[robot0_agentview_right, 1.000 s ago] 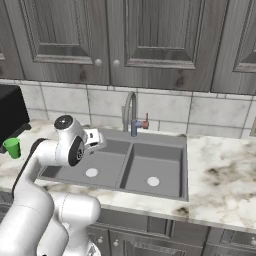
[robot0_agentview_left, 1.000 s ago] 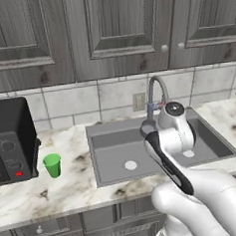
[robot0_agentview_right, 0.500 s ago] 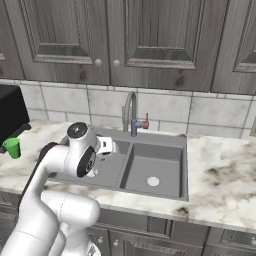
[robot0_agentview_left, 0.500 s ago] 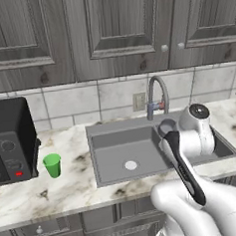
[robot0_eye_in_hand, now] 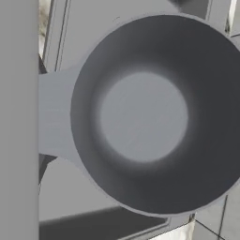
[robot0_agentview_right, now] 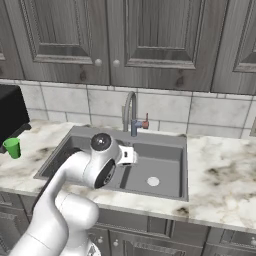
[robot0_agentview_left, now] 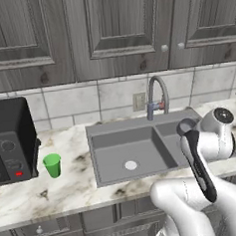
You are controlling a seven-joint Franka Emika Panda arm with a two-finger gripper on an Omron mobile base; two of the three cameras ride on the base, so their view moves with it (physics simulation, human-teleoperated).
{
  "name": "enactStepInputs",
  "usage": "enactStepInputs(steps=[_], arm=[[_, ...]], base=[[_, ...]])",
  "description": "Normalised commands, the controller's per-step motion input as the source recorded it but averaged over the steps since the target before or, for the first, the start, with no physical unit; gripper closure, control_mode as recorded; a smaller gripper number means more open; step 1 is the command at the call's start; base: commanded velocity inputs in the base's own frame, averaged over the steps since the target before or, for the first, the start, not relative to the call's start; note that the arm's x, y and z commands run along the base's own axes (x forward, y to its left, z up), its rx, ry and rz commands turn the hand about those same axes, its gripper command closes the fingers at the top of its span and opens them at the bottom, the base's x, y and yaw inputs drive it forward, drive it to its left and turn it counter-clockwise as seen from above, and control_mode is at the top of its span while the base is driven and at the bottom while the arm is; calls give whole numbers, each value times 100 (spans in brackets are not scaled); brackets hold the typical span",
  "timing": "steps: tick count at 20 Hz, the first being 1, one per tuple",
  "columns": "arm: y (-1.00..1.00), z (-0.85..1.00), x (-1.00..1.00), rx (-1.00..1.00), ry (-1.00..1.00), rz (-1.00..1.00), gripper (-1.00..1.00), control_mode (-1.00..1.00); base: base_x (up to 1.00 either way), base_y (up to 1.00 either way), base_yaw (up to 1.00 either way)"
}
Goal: Move any existing items from the left basin to the right basin for drying. Then move the cup from the counter to the left basin of the sink for washing.
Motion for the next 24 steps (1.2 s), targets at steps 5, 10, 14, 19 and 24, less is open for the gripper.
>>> enactStepInputs(steps=[5, 10, 14, 19, 24], arm=[[-57, -7, 13, 3, 2, -2, 100, -100], [-46, -15, 32, 0, 4, 0, 100, -100], [-47, -7, 54, 1, 10, 0, 100, -100], [-42, -8, 72, 1, 12, 0, 100, -100], [-32, -26, 58, 0, 7, 0, 100, -100]], base=[[0, 0, 0], [0, 0, 0], [0, 0, 0], [0, 0, 0], [0, 0, 0]])
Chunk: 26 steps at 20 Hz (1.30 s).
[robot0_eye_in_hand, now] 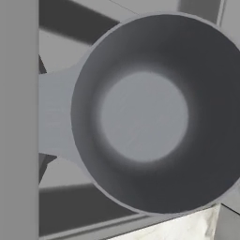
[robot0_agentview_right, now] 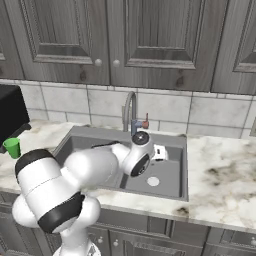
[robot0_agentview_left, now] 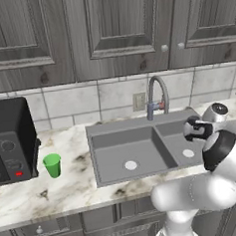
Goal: Move any existing items from the left basin to the right basin for drying. Then move the cup from the counter to the left basin of the sink for washing.
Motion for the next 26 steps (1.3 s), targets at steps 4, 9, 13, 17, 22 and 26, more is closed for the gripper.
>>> enactStepInputs(steps=[4, 9, 13, 17, 22, 26], arm=[[-19, -40, 20, 0, 0, 0, 100, -100], [-9, -42, 23, 0, 0, 2, 100, -100], [-3, -38, 32, 0, 0, 1, 100, -100], [0, -30, 15, 0, 0, 3, 100, -100], [0, -34, 0, 0, 0, 6, 100, -100], [0, -24, 0, 0, 0, 6, 100, -100]], base=[[0, 0, 0], [0, 0, 0], [0, 0, 0], [0, 0, 0], [0, 0, 0], [0, 0, 0]])
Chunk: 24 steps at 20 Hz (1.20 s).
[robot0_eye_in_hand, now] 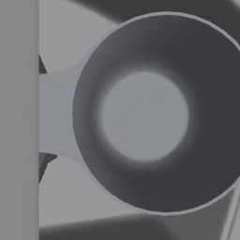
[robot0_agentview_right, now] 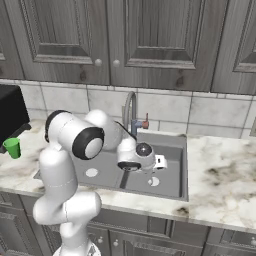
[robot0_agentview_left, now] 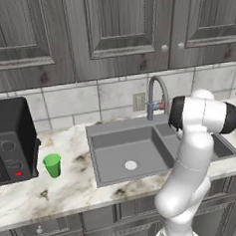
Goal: Move any existing items from the left basin to the right basin for drying. Then move the cup from the counter to the left basin of the sink for washing.
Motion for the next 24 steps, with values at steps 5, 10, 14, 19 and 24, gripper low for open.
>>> enactStepInputs(steps=[5, 10, 14, 19, 24], arm=[[0, -31, 2, 0, 0, 6, 100, -100], [0, -23, 0, 0, 0, 6, 100, -100], [0, -12, 0, 0, 0, 4, -100, -100], [0, 6, 0, 0, -2, 2, -100, -100], [0, 23, -2, 0, -6, 0, -100, -100]], base=[[0, 0, 0], [0, 0, 0], [0, 0, 0], [0, 0, 0], [0, 0, 0]])
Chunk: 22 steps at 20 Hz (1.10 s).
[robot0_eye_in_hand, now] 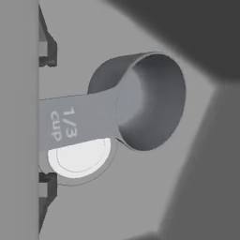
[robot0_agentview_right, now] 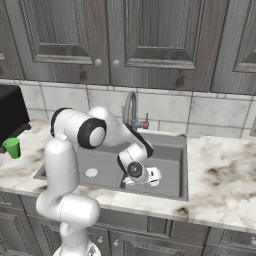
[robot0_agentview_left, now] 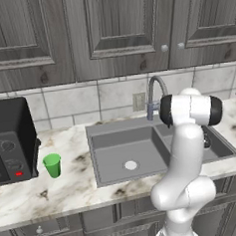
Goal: Move any existing items from the left basin to the right basin for drying. Then move the cup from the counter to the left basin of the sink for washing.
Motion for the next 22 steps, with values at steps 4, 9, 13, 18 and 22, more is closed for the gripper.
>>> enactStepInputs(steps=[4, 9, 13, 18, 22], arm=[[-5, 41, -4, 0, -9, 0, -100, -100], [-4, 53, -5, 0, -10, 0, -100, -100], [-4, 60, -11, 0, -9, 0, -100, -100], [-1, 56, -11, 0, -4, 0, -100, -100], [0, 57, -10, 0, -1, 0, -100, -100]], base=[[0, 0, 0], [0, 0, 0], [0, 0, 0], [0, 0, 0], [0, 0, 0]])
